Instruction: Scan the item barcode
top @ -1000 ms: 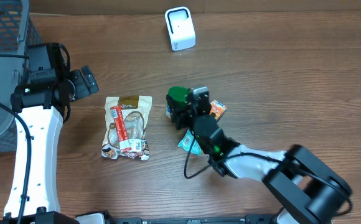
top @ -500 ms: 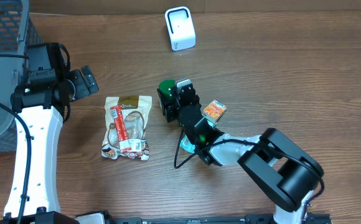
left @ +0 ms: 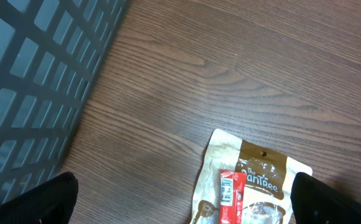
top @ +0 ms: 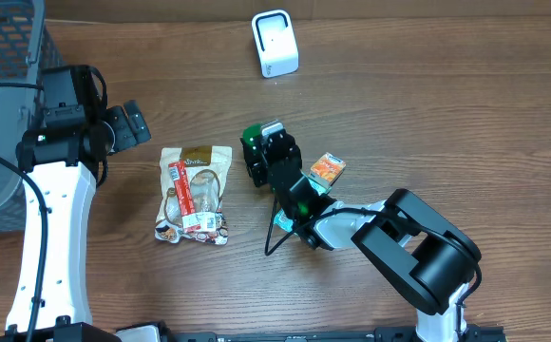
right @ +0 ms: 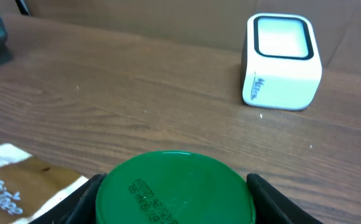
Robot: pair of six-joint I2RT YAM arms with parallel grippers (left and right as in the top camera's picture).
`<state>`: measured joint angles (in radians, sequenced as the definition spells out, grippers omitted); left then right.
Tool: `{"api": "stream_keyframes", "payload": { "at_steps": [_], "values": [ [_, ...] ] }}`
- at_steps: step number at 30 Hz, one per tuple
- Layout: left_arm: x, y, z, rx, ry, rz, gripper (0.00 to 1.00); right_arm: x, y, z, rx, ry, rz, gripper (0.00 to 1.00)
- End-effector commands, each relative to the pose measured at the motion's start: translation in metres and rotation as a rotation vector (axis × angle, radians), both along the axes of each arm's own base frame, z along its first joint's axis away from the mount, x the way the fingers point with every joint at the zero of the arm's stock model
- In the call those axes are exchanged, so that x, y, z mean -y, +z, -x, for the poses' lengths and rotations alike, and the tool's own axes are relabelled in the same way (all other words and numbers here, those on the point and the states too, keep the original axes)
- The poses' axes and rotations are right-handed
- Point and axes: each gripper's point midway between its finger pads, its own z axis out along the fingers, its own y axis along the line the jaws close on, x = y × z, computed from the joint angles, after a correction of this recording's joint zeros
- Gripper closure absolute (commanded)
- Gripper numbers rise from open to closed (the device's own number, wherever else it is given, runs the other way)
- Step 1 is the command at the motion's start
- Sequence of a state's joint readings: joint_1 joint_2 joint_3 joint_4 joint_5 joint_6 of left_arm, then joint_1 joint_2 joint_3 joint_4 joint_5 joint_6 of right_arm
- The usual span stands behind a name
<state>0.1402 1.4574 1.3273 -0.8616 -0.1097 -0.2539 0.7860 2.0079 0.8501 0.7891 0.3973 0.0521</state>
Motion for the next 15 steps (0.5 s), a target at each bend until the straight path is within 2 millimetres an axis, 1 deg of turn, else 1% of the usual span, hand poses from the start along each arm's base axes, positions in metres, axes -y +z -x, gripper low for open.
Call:
{"api": "stream_keyframes", "payload": {
  "at_steps": [1, 4, 5, 6, 9, 11, 12, 15],
  "values": [
    [-0.0025, 0.0088, -0.0026, 0.020, -0.009, -0.017, 0.00, -0.0057, 0.0137, -0.0072, 0.029, -0.003, -0.028, 0.77],
    [-0.0025, 0.0089, -0.0026, 0.020, -0.009, -0.017, 0.00, -0.0058, 0.0137, -0.0072, 0.029, -0.003, -0.028, 0.68],
    [-0.0025, 0.0088, -0.0026, 0.020, -0.009, -0.017, 0.00, -0.0057, 0.0138, -0.0073, 0.029, -0.003, -0.028, 0.67],
    [-0.0025, 0.0088, -0.0026, 0.020, -0.009, -0.017, 0.00, -0.0058, 0.0140, -0.0073, 0.030, -0.003, -0.029, 0.63],
    [-0.0025, 0.0088, -0.0026, 0.020, -0.009, -0.017, 0.00, -0.0062, 0.0140, -0.0069, 0.030, -0.002, -0.029, 0.58],
    [-0.0025, 0.0088, -0.0026, 0.020, -0.009, -0.017, 0.00, -0.0062, 0.0140, -0.0069, 0.030, -0.002, -0.029, 0.52],
    [-0.0025, 0.0089, -0.0026, 0.020, -0.009, -0.017, 0.00, -0.0062, 0.0142, -0.0069, 0.030, -0.002, -0.029, 0.51],
    [-0.0025, 0.0089, -0.0026, 0.020, -0.009, -0.017, 0.00, -0.0062, 0.0140, -0.0069, 0.030, -0.002, -0.028, 0.42]
  ]
}}
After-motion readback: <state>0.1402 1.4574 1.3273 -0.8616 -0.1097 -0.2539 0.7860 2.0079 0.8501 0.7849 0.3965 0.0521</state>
